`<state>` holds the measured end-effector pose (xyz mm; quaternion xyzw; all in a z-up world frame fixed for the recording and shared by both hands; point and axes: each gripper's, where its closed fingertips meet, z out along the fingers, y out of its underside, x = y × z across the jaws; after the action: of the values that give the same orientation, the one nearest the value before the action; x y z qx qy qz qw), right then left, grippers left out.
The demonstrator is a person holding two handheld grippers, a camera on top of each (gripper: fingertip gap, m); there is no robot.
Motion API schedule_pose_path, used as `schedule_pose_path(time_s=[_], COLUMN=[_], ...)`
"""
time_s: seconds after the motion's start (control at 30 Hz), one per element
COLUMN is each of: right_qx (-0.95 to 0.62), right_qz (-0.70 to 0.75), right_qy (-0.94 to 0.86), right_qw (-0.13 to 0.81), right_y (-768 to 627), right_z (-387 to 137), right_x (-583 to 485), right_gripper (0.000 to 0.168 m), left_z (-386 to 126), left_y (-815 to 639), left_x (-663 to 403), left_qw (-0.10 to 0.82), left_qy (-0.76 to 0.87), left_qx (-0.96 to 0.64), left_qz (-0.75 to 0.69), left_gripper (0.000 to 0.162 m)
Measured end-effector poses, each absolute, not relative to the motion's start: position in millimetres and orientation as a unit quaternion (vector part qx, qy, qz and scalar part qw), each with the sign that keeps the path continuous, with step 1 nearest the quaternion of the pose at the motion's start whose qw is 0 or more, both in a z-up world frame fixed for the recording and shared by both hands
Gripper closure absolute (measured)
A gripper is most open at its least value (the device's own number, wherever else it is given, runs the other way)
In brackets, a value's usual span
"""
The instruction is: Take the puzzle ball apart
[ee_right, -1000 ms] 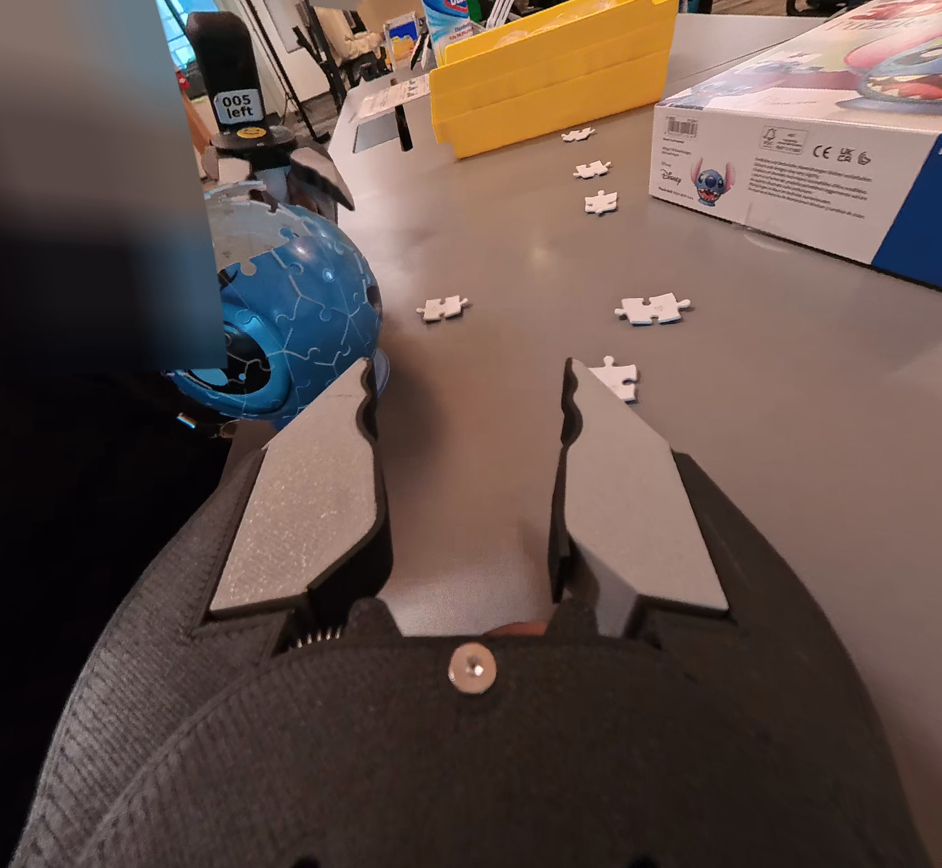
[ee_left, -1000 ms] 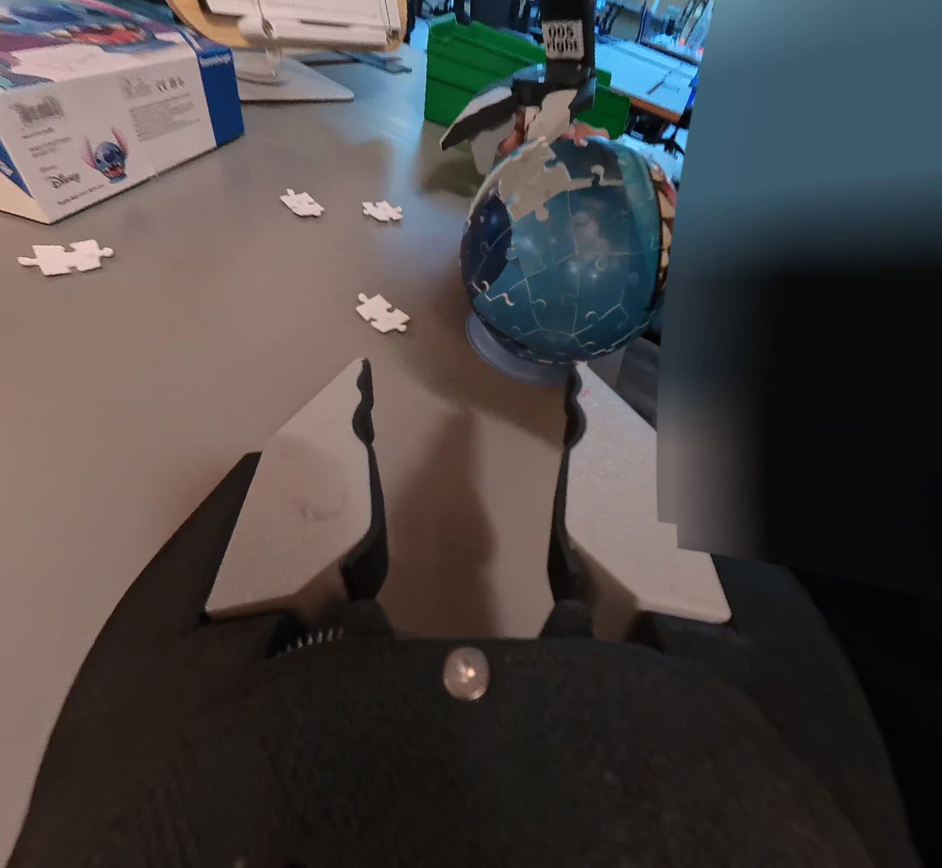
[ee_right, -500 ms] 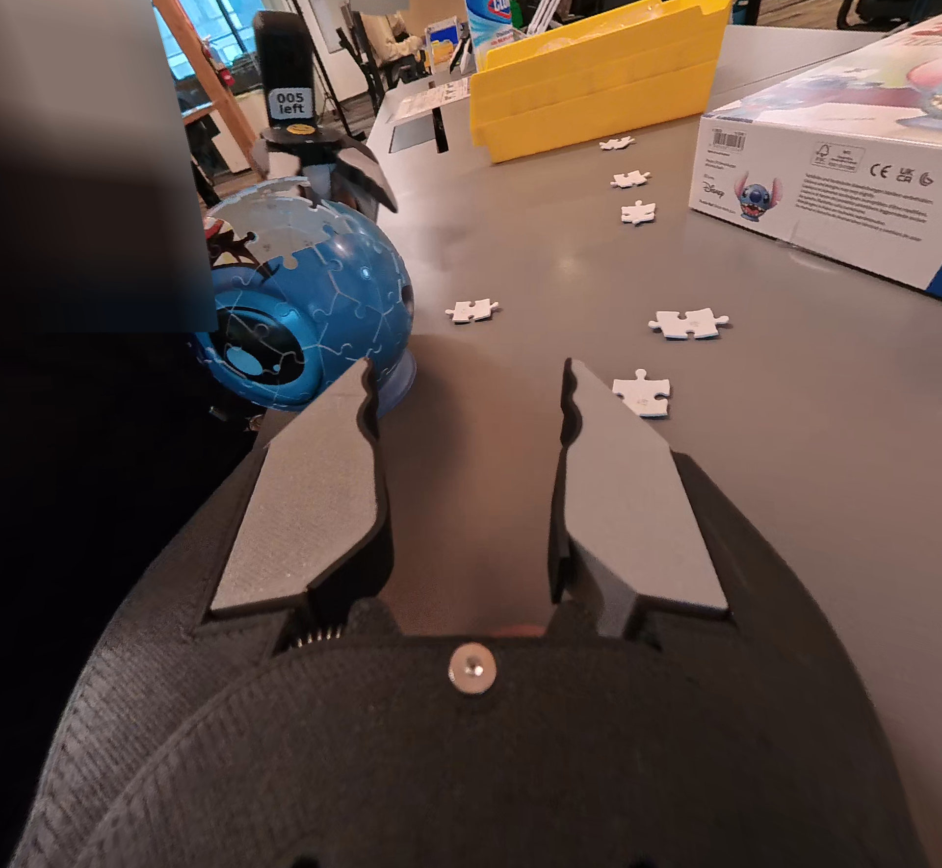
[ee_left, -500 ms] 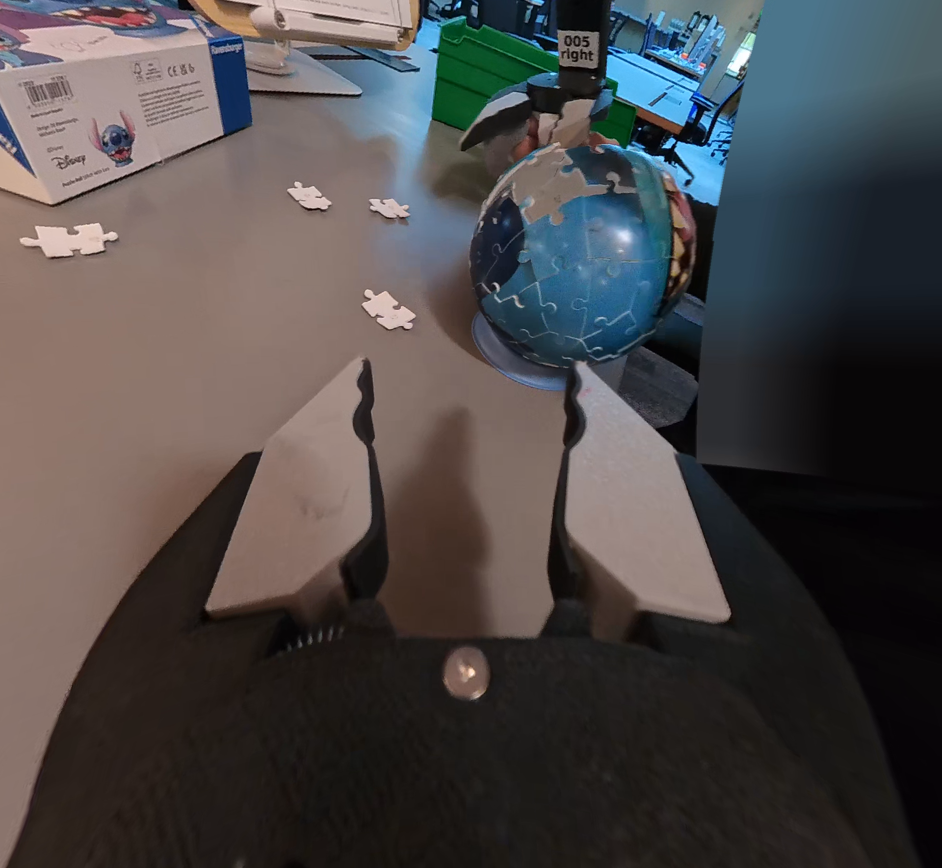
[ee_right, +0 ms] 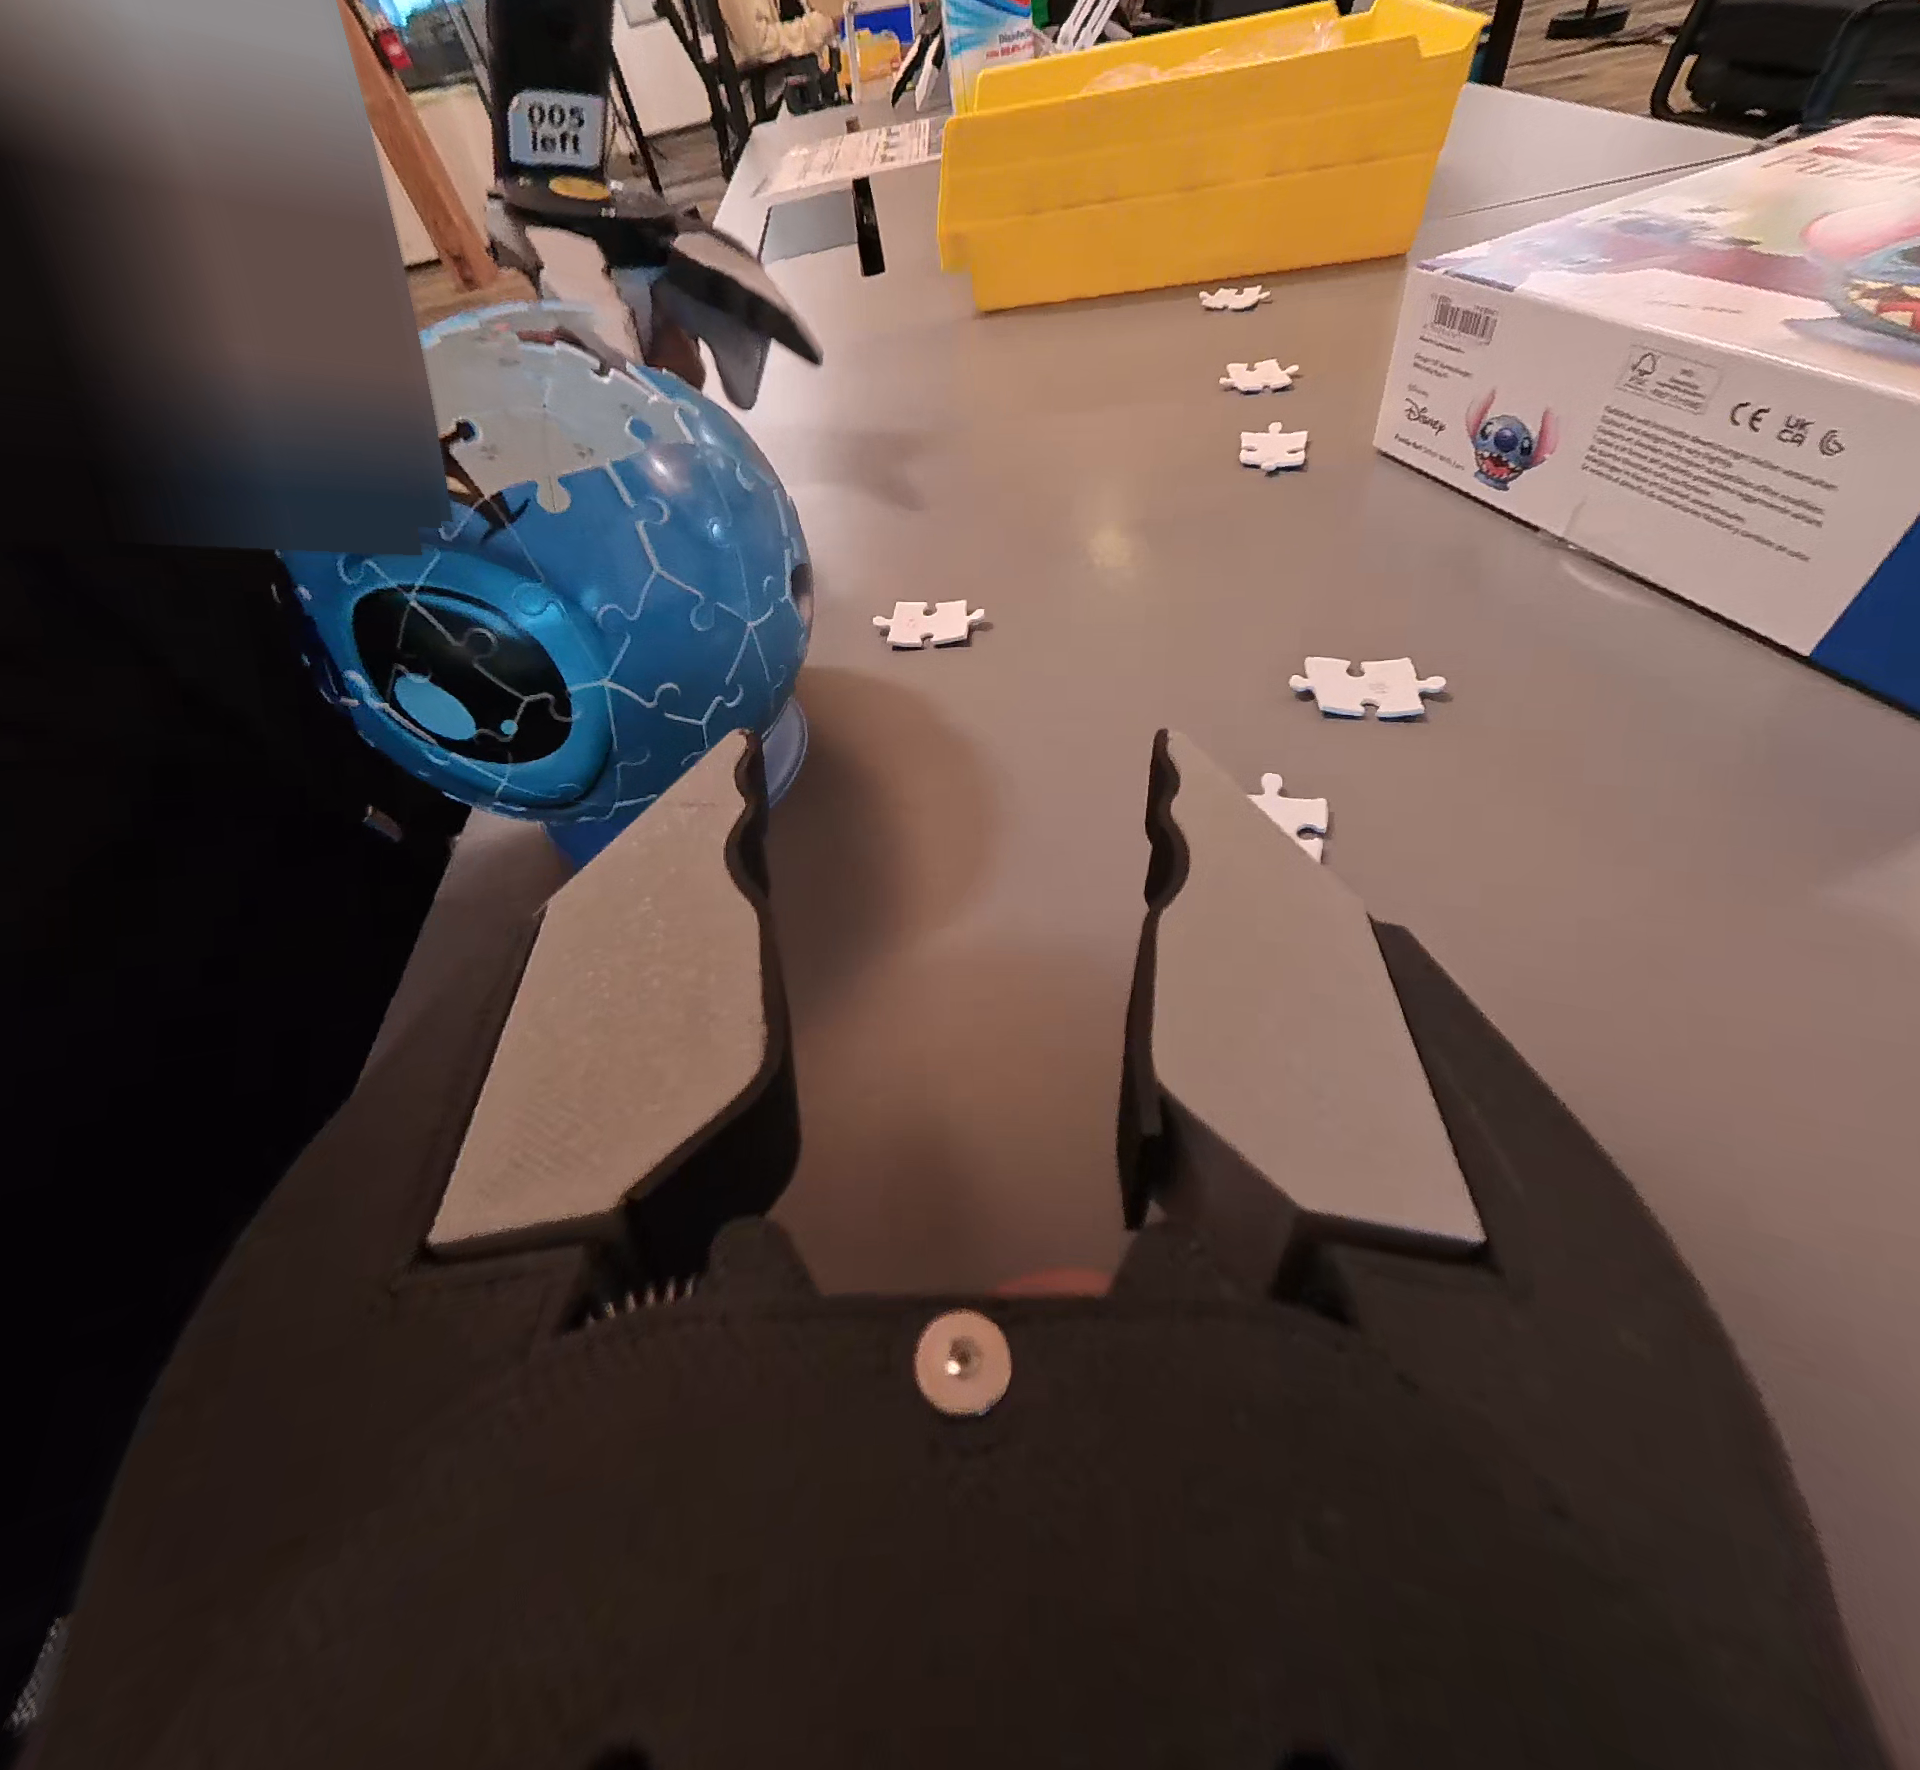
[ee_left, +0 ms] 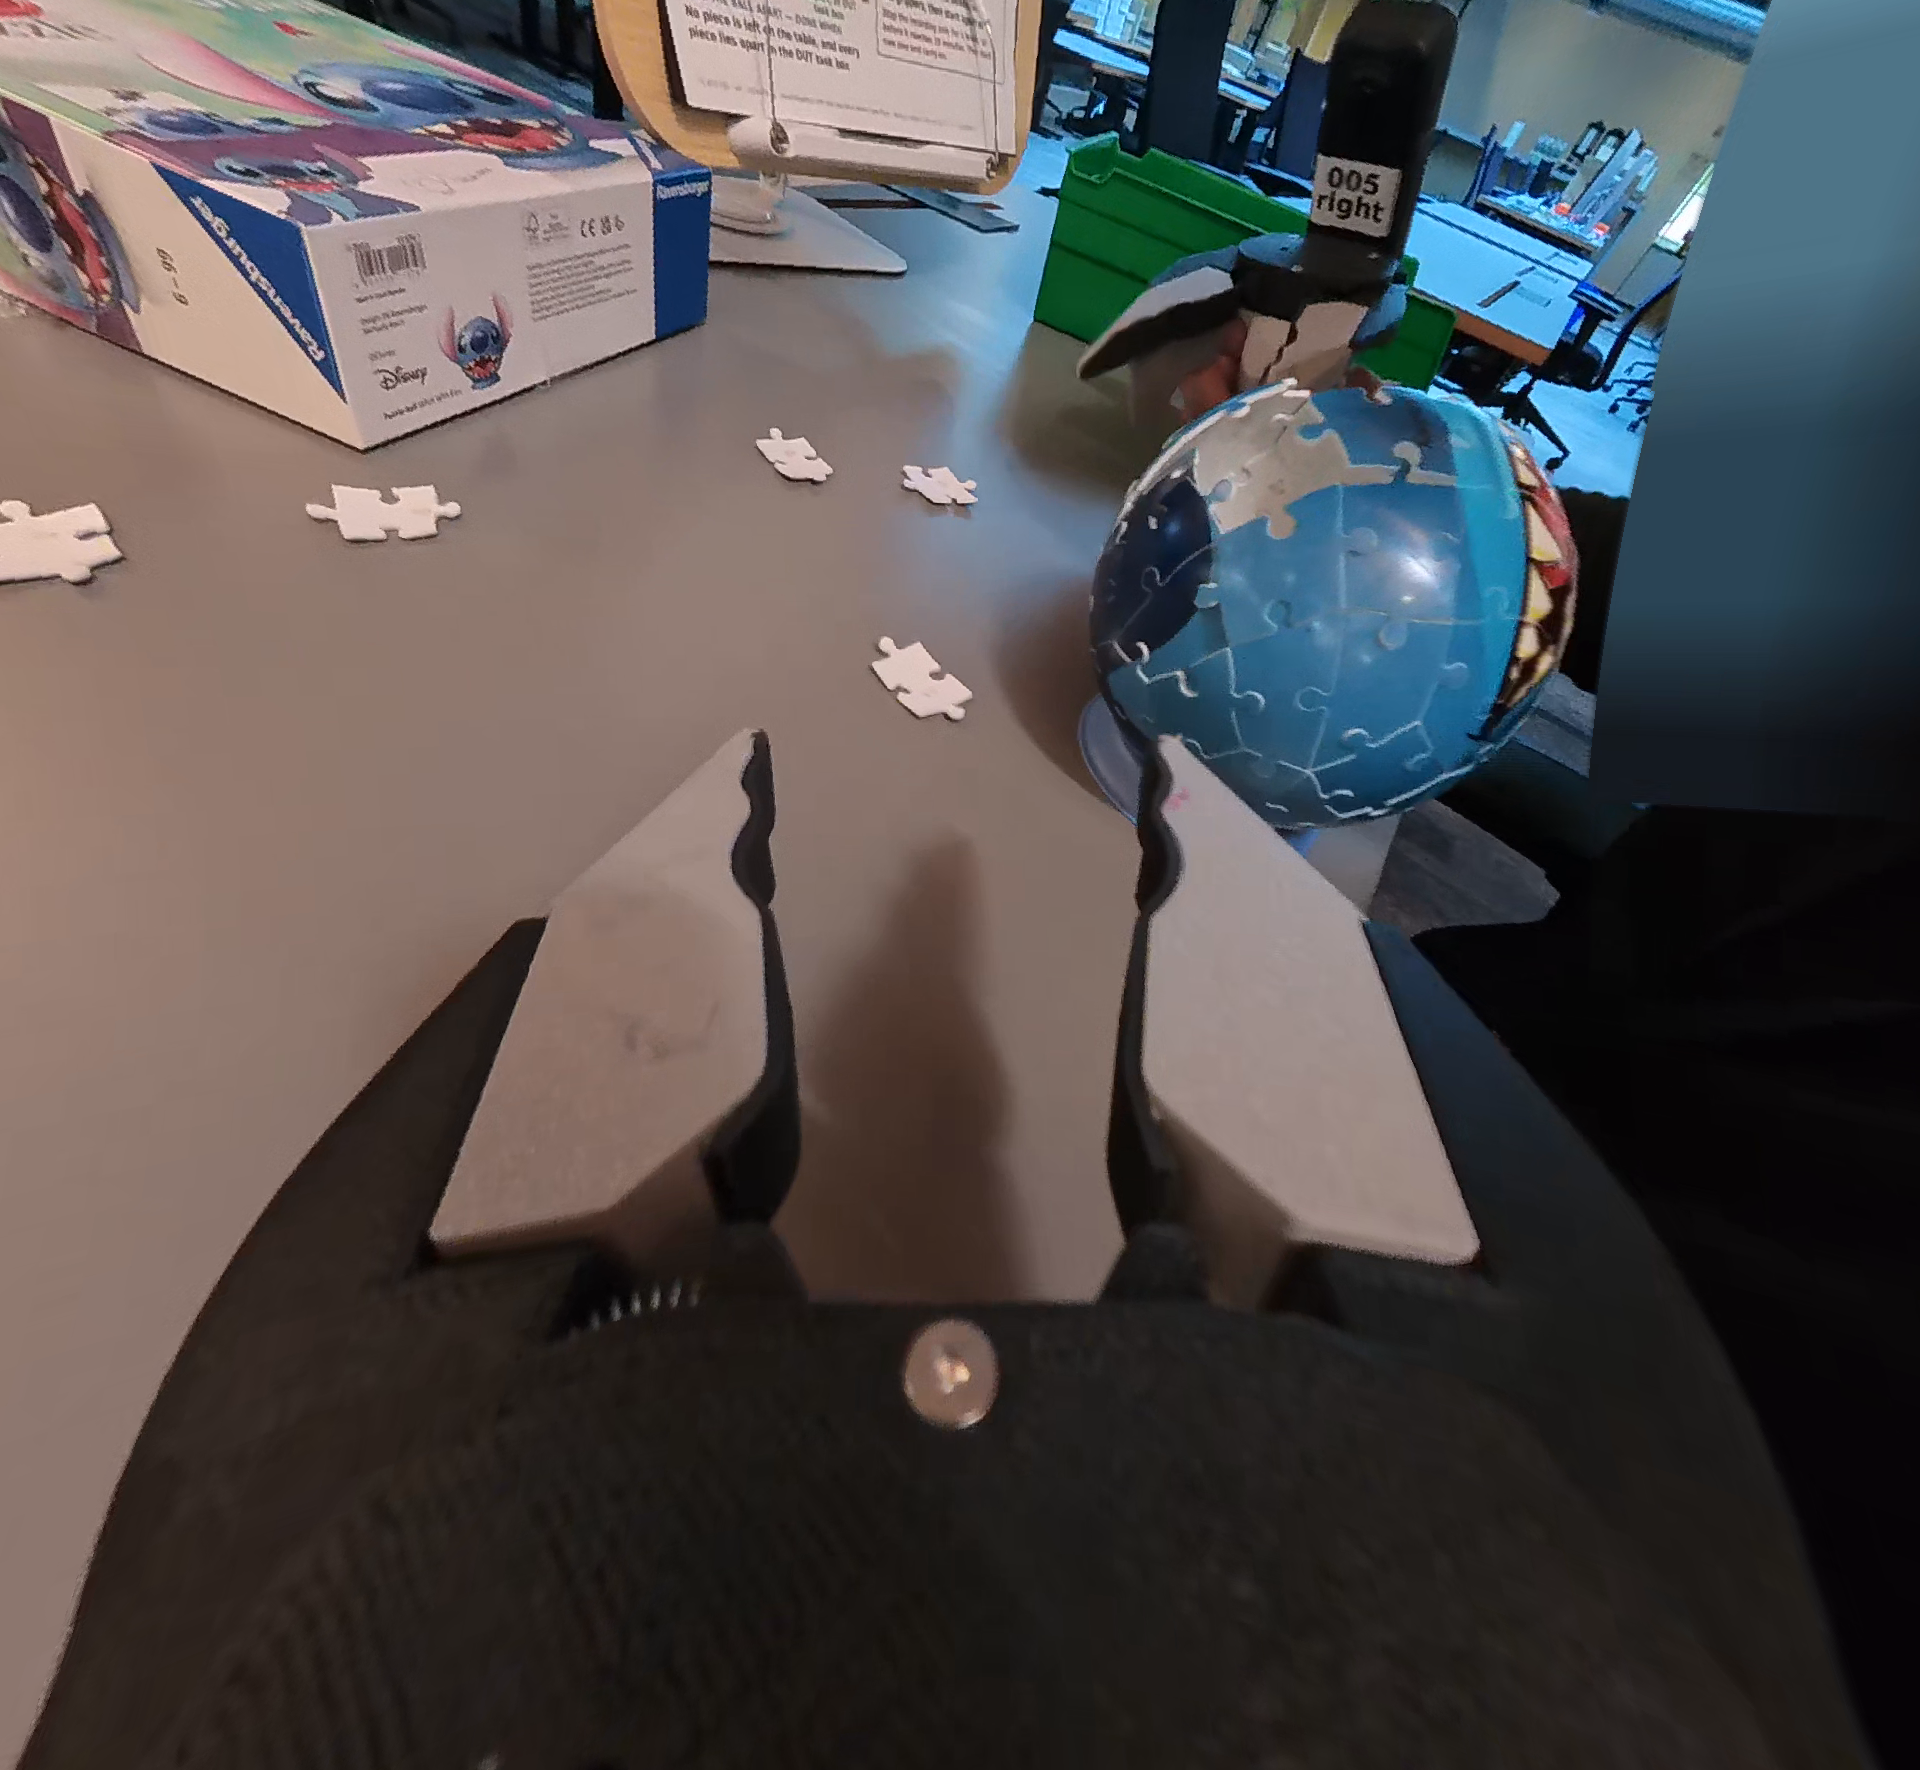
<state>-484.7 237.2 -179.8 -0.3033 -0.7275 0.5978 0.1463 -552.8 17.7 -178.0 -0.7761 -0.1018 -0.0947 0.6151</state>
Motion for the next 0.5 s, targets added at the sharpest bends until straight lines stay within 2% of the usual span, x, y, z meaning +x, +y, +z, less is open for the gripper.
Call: schedule_pose_path(time_s=[0.37,0.43,0.5], right_qx=[-0.315,-0.318,-0.32], right_qz=[0.6,0.602,0.604], right_qy=[-0.721,-0.718,-0.716], right_qw=[0.144,0.143,0.141], right_y=[240.0,240.9,241.4], right_z=[-179.4,-178.8,-178.3], right_x=[-488.5,-489.3,-489.9], right_gripper=[0.098,0.098,0.098], left_z=[-173.3,-179.3,-179.6], left_y=[22.5,17.5,11.9], left_x=[-575.9,-605.1,-646.9], left_qw=[0.629,0.603,0.548], left_qy=[-0.127,-0.145,-0.176], left_qx=[-0.76,-0.783,-0.818], left_qz=[-0.103,-0.052,0.008], left_gripper=[0.099,0.11,0.106])
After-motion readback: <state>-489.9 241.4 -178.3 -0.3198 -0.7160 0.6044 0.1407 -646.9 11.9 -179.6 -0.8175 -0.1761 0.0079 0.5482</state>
